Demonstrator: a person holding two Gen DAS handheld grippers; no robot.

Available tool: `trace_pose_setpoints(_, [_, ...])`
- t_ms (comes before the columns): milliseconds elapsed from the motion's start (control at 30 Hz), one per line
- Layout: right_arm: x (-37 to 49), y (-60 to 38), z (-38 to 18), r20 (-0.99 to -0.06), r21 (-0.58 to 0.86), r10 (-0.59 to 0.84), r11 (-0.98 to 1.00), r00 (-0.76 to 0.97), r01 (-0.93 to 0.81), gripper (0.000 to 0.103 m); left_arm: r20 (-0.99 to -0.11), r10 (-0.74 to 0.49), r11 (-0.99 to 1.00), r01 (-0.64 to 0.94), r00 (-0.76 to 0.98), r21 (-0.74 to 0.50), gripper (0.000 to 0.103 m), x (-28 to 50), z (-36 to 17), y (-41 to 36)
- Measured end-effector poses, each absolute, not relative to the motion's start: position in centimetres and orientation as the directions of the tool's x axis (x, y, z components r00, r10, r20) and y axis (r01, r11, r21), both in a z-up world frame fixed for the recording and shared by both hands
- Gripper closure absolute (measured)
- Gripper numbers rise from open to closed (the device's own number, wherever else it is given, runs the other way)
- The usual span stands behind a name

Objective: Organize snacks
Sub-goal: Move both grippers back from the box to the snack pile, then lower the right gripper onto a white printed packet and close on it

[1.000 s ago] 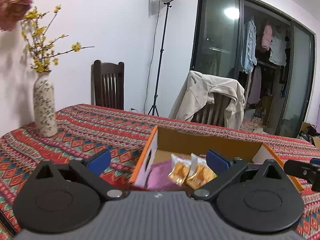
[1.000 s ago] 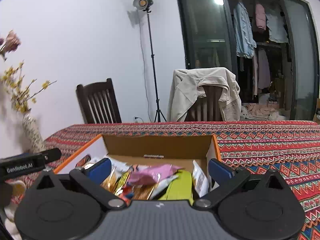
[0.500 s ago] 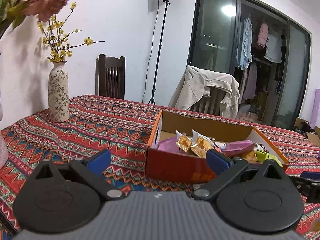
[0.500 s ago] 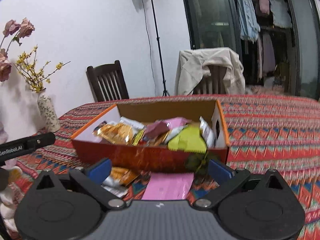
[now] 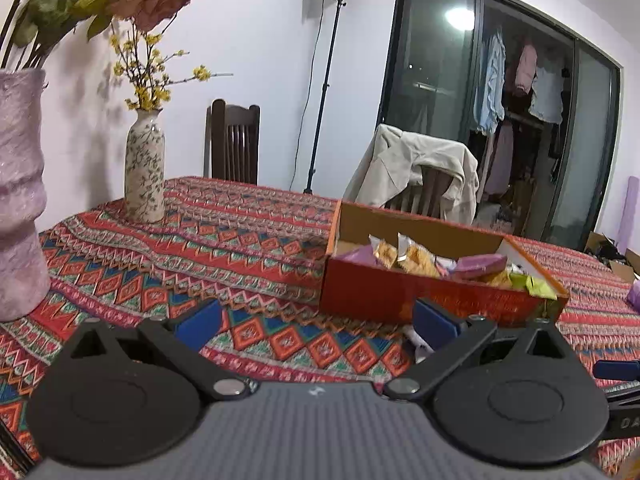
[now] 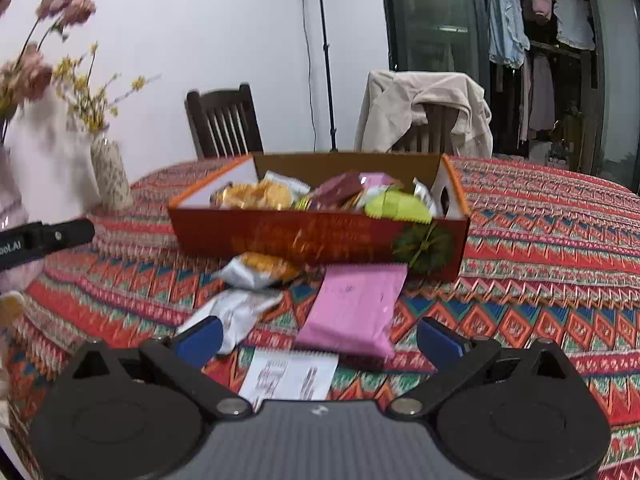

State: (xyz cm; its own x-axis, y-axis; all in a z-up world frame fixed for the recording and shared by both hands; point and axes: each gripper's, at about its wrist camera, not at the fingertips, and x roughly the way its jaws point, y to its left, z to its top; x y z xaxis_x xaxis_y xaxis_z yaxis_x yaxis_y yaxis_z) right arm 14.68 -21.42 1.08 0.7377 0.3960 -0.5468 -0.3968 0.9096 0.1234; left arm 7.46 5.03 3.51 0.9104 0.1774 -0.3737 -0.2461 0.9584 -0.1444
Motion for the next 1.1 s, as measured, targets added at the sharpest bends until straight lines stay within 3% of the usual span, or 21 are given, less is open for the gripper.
trace_pose_setpoints(200, [14.3,-19.1,-1.5,-0.635,0.088,0.359,0.914,0.684,-0.397,0.003,-0.415,0.147,0.965,-0.223,0.898,-0.141,0.0,6.8,2.1,5.3])
trace_pose_setpoints(367, [13.6,-18.1,-2.8,-0.644,0.047,0.322,0.922,0.694,-0.384,0.02,-0.428,0.123,0.969,-0.201,0.896,-0.142,0.0,6.3,1.4,5.1])
trace_pose_setpoints(500, [12.8,-17.9,-2.7,-0.623,0.046,0.349,0.909,0.7,-0.413,0.046,-0.43,0.119,0.969,-0.199,0.895,-0.148,0.0,6.1,1.4,5.1])
trace_pose_setpoints(700, [12.2,-17.6,-2.2,-0.613,0.019,0.35,0.903,0.708,-0.43,0.058,-0.432,0.117,0.97,-0.197,0.894,-0.145,0.0,6.1,1.5,4.8])
trace_pose_setpoints(1100, [11.9,-20.3,-0.3,-0.527,0.064,0.403,0.897,0.748,-0.438,0.062,-0.446,0.112,0.978,-0.178,0.888,-0.109,0.0,7.8,1.8,2.8])
